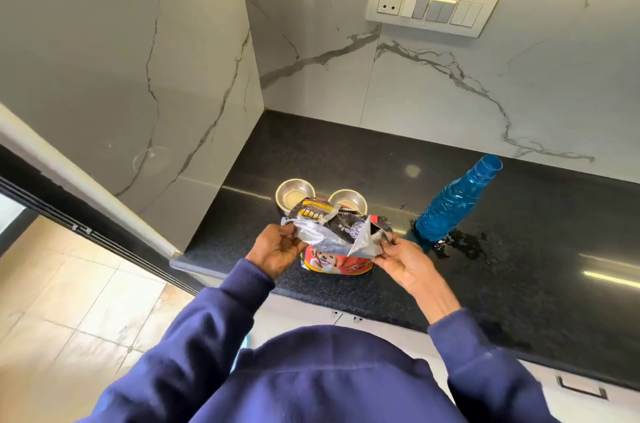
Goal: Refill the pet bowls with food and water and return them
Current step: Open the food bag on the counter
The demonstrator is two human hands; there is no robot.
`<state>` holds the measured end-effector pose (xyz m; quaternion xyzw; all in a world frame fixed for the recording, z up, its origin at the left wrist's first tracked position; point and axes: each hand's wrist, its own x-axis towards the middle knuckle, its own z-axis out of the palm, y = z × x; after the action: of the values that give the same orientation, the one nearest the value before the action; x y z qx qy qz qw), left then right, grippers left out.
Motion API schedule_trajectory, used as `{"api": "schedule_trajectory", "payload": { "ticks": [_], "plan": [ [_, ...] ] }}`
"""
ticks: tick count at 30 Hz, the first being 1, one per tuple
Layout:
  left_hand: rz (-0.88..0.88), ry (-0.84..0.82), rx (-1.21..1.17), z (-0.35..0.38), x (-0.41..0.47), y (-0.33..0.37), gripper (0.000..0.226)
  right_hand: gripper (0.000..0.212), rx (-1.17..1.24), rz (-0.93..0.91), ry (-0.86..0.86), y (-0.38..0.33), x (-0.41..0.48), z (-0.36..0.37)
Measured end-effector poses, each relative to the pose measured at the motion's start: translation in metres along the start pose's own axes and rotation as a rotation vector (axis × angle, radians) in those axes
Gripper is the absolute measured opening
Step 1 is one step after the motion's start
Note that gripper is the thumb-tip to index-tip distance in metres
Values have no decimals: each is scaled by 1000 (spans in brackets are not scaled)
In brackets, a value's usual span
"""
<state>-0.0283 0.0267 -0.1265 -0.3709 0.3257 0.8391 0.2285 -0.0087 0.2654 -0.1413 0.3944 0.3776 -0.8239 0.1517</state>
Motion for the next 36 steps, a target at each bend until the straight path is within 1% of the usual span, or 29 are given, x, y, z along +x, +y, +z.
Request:
{"api": "schedule_trajectory", "payload": {
  "ticks": [3, 5, 7, 8, 10, 11, 12, 13, 15, 16, 19, 21, 23, 25, 27, 28, 30, 31, 32, 33, 34, 35, 36],
  "plan": [
    [33, -8, 83, 10, 7, -8, 37, 35, 127, 34, -12, 5, 6, 6],
    [99, -31, 145, 19, 10, -9, 43, 37, 85, -26, -3, 8, 8, 12],
    [215, -69, 195, 25, 14, -14, 41, 32, -107, -181, 8, 11, 9, 15],
    [302, -68, 238, 25, 17, -16, 37, 28, -249, -272, 36, 12, 8, 15],
    [468, -110, 362, 17, 23, -21, 33, 23, -619, -472, 119, 12, 6, 9],
    [518, -152, 426, 12, 23, -22, 36, 26, -791, -565, 129, 12, 6, 4],
    [549, -194, 481, 8, 22, -22, 38, 34, -921, -642, 123, 12, 5, 0],
    [588, -226, 548, 5, 23, -20, 38, 46, -1010, -698, 111, 11, 4, -1],
    [698, -238, 717, 0, 23, -15, 40, 71, -1166, -792, 107, 5, 5, -2],
    [755, -222, 804, 1, 23, -13, 39, 73, -1271, -831, 102, 1, 5, -1],
    [918, -145, 996, 9, 21, -6, 35, 57, -1574, -926, 58, -9, 5, 5],
    [970, -101, 1071, 18, 21, -4, 39, 48, -1703, -938, -2, -13, 4, 7],
    [957, -59, 1099, 26, 22, -4, 50, 39, -1766, -891, -38, -12, 3, 8],
    [894, -25, 1100, 31, 25, -4, 64, 45, -1772, -811, -33, -9, 5, 8],
    [824, -13, 1086, 35, 28, -2, 60, 49, -1780, -821, -14, -5, 7, 13],
    [788, -14, 1077, 36, 29, -1, 56, 48, -1789, -846, 14, -2, 9, 15],
    [712, -23, 1039, 38, 31, 1, 53, 29, -1737, -934, 81, 5, 10, 19],
    [669, -30, 1010, 38, 31, 3, 56, 22, -1689, -982, 111, 6, 11, 20],
    [625, -46, 977, 38, 31, 5, 60, 23, -1647, -1022, 148, 5, 12, 21],
    [581, -71, 931, 37, 31, 7, 62, 30, -1615, -1039, 190, 1, 13, 21],
    [547, -90, 883, 36, 32, 10, 58, 36, -1559, -1032, 207, -6, 15, 20],
    [518, -91, 849, 36, 34, 12, 51, 39, -1483, -1008, 197, -16, 17, 19],
    [485, -81, 826, 36, 36, 13, 44, 33, -1385, -962, 158, -26, 21, 17]
  ]
}}
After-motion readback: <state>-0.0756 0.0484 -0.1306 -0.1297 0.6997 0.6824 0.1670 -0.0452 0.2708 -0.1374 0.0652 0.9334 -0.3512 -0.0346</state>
